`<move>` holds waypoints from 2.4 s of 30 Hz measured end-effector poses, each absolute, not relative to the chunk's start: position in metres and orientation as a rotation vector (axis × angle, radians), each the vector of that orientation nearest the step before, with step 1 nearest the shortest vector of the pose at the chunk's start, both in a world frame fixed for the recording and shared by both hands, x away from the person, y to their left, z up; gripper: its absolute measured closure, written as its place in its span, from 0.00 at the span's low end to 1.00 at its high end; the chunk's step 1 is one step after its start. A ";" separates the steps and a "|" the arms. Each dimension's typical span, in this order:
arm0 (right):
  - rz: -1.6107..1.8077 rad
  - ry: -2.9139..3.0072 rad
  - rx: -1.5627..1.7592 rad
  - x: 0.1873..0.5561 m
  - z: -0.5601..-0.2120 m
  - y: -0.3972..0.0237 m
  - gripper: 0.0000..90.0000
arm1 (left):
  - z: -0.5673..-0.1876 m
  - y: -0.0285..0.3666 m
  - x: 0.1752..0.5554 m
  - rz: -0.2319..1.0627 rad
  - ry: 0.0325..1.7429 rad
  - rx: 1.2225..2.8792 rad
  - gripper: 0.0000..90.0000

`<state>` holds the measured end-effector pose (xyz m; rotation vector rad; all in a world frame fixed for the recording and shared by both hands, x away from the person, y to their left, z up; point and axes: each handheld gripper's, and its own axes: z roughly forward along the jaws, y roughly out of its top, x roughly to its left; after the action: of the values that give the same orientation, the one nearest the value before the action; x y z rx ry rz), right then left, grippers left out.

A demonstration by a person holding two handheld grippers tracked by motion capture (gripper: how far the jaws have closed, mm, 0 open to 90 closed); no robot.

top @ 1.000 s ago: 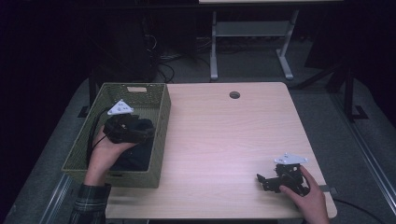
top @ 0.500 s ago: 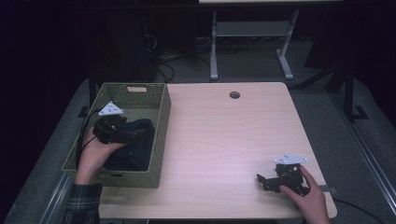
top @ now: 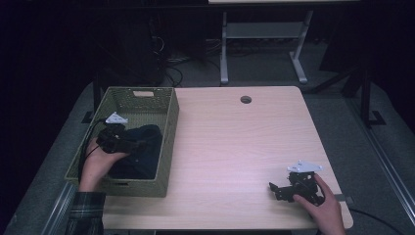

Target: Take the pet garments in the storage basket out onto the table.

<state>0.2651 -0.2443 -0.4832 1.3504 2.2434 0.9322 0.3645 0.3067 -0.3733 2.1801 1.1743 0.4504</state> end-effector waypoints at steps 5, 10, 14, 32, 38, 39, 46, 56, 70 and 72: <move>0.932 2.244 1.350 0.265 -0.483 -0.244 0.00 | -0.385 0.304 0.368 0.423 1.179 2.244 0.16; 0.933 2.245 1.350 0.265 -0.483 -0.244 0.00 | -0.397 0.305 0.372 0.384 1.197 2.275 0.15; 0.934 2.245 1.350 0.265 -0.483 -0.244 0.00 | -0.402 0.302 0.374 0.373 1.212 2.308 0.15; 0.933 2.245 1.348 0.265 -0.483 -0.244 0.00 | -0.429 0.295 0.384 0.218 1.300 2.485 0.36; 0.934 2.245 1.348 0.265 -0.483 -0.244 0.00 | -0.421 0.297 0.382 0.210 1.308 2.460 0.71; 0.933 2.245 1.348 0.265 -0.483 -0.244 0.00 | -0.418 0.299 0.383 0.201 1.310 2.439 0.72; 0.934 2.245 1.348 0.265 -0.483 -0.244 0.00 | -0.400 0.308 0.380 0.243 1.310 2.300 0.75; 0.934 2.246 1.347 0.265 -0.483 -0.244 0.00 | -0.365 0.316 0.371 0.329 1.267 2.187 0.75; 0.934 2.246 1.346 0.266 -0.483 -0.244 0.00 | -0.298 0.307 0.354 0.410 1.080 2.035 0.75; 0.935 2.246 1.346 0.266 -0.483 -0.244 0.00 | -0.292 0.305 0.352 0.414 1.064 2.023 0.75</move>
<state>0.2655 -0.2442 -0.4833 1.3461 2.2458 0.9349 0.3524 0.3049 -0.2917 2.0233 1.0644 0.4142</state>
